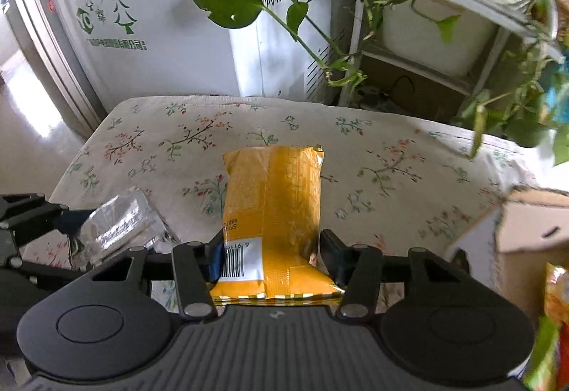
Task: Organize snacks
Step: 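Close the left gripper on the silver foil packet while the right gripper closes on the yellow packet, then lift both held packets and carry them toward the cardboard box, then lower both packets into the cardboard box and open both grippers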
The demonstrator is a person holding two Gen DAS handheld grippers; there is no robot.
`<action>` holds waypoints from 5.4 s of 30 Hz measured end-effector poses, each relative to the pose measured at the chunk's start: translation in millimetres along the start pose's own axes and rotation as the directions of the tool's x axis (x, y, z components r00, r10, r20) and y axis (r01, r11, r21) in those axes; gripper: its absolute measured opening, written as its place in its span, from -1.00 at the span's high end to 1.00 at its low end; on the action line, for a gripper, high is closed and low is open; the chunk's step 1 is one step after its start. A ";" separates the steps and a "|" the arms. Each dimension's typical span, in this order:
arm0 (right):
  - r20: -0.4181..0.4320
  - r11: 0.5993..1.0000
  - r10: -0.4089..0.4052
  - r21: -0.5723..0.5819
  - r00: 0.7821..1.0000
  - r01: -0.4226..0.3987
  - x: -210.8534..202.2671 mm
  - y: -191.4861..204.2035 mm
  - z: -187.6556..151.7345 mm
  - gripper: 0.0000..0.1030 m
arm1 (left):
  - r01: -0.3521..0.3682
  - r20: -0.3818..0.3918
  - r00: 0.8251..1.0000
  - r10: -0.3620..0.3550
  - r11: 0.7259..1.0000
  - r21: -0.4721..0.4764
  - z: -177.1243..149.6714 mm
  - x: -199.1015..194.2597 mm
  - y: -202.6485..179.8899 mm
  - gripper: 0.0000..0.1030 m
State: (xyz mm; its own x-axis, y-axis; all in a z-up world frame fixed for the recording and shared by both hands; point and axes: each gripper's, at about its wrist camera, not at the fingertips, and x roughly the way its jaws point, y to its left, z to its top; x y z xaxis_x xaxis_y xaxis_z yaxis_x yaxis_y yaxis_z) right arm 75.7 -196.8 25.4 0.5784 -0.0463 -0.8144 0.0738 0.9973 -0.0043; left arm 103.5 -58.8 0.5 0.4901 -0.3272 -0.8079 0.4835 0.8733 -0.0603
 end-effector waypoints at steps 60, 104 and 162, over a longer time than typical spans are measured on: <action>-0.067 0.905 0.128 0.416 0.990 -0.089 -68.5 -25.9 -92.9 -0.63 | -0.046 0.139 0.987 0.077 0.975 -0.217 -99.0 -99.7 -24.8 -0.18; 0.342 0.960 -0.033 0.272 0.939 -0.065 -213.4 -102.8 -64.8 -0.17 | 0.098 0.239 0.969 -0.059 0.983 -0.158 -40.9 -138.9 -124.0 -0.18; 0.244 0.885 -0.176 0.463 0.954 0.045 -209.0 -172.2 -78.7 -0.95 | 0.088 0.093 0.991 -0.092 0.995 0.040 -16.9 -113.3 -263.9 -0.73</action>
State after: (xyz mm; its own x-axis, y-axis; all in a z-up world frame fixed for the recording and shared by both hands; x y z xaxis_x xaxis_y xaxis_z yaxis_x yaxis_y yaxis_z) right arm -121.8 -354.2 150.7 0.7368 -0.2337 -0.6345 0.4675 0.8540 0.2284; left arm -91.9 -246.1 98.0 0.5091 -0.4381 -0.7408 0.5534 0.8259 -0.1081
